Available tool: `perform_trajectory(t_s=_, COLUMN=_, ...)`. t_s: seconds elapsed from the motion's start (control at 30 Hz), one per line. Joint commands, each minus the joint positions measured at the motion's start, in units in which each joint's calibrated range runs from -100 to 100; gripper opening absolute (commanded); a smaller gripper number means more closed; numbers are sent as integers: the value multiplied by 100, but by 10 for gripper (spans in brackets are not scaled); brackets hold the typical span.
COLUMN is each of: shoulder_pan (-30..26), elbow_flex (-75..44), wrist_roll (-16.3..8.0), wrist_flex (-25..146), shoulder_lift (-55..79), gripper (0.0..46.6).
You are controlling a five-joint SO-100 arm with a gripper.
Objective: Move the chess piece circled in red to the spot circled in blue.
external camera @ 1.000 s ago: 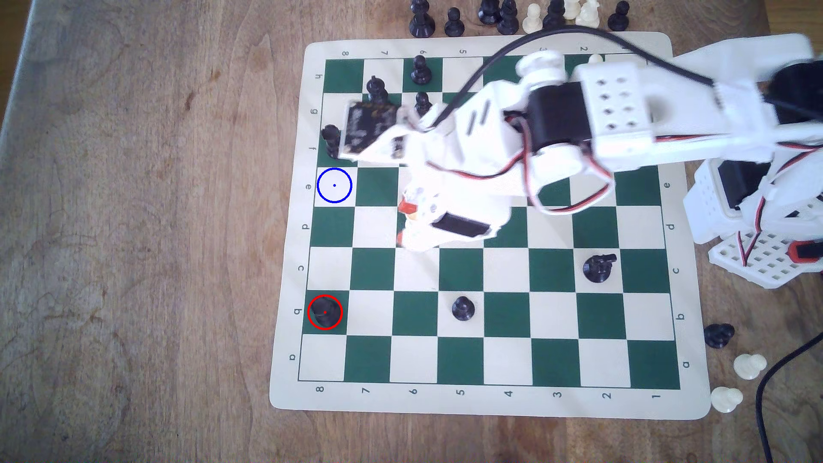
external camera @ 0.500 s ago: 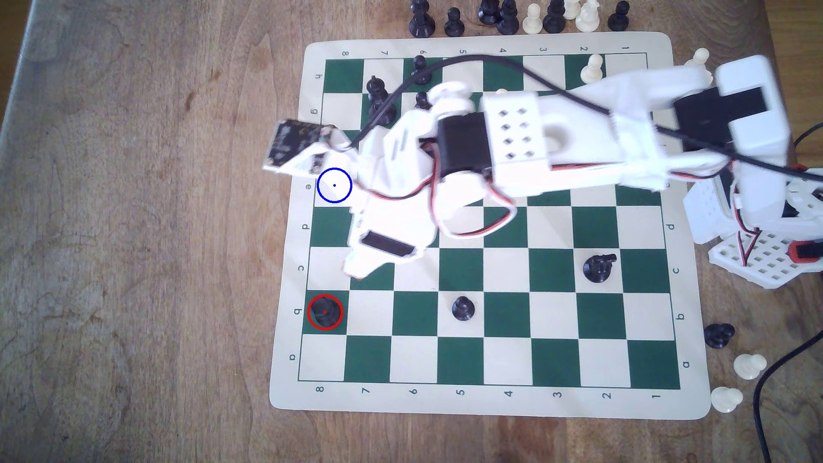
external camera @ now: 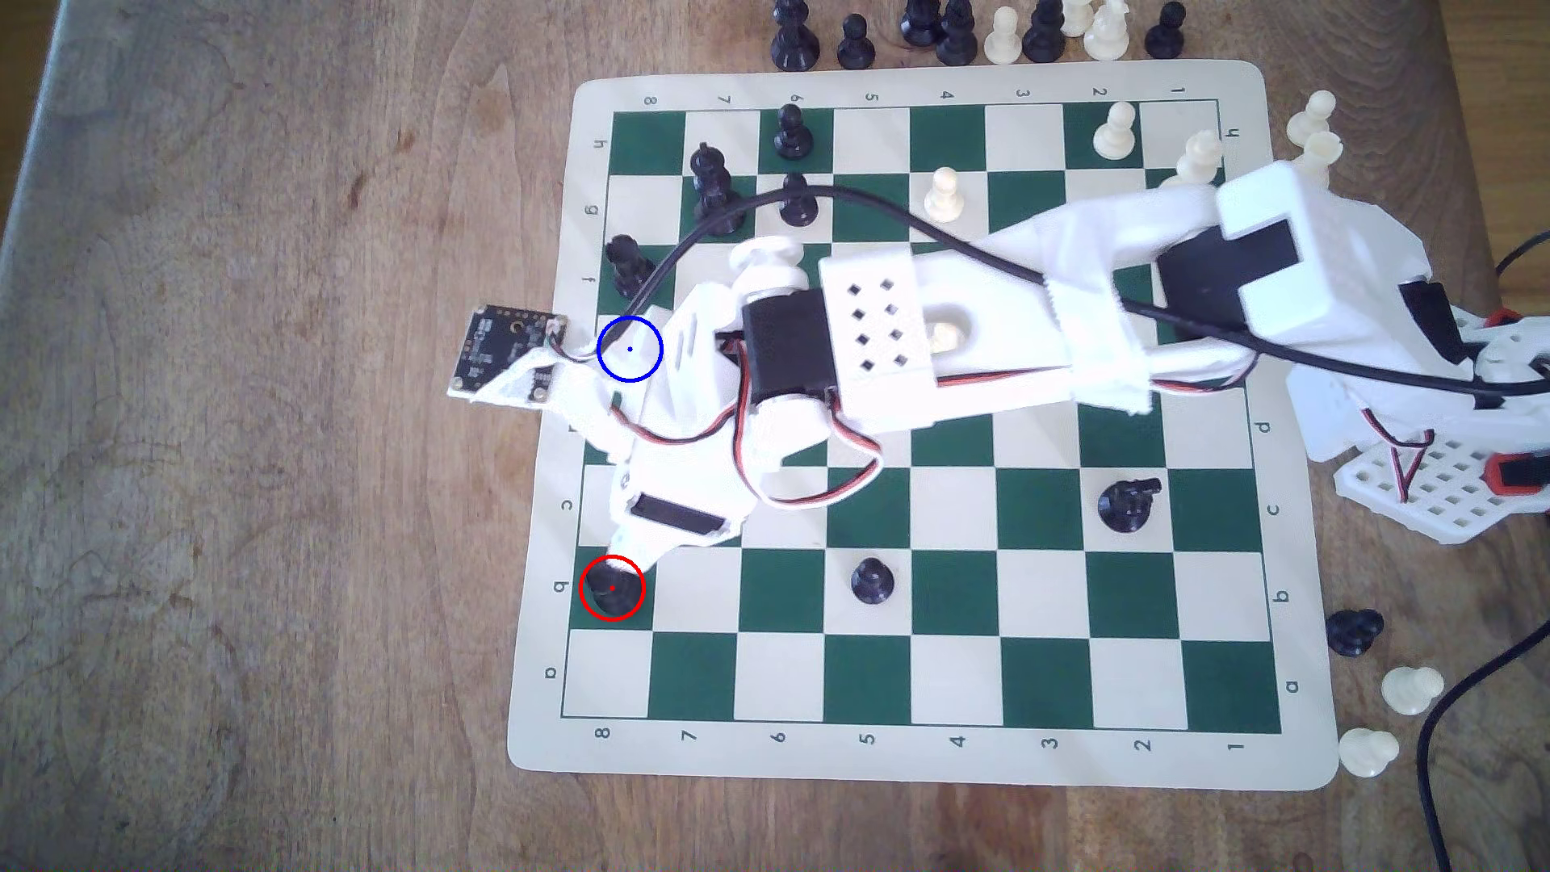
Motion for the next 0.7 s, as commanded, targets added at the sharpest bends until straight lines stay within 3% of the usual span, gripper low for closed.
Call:
perform_trajectory(t_s=0.0, shoulder_pan=59, elbow_flex=-977, wrist_roll=-15, wrist_flex=-81, shoulder_lift=23, gripper=176)
perform_trajectory(t_s=0.67, shoulder_pan=-184, elbow_flex=-2101, wrist_roll=-24, wrist_flex=42, shoulder_lift=880, gripper=188)
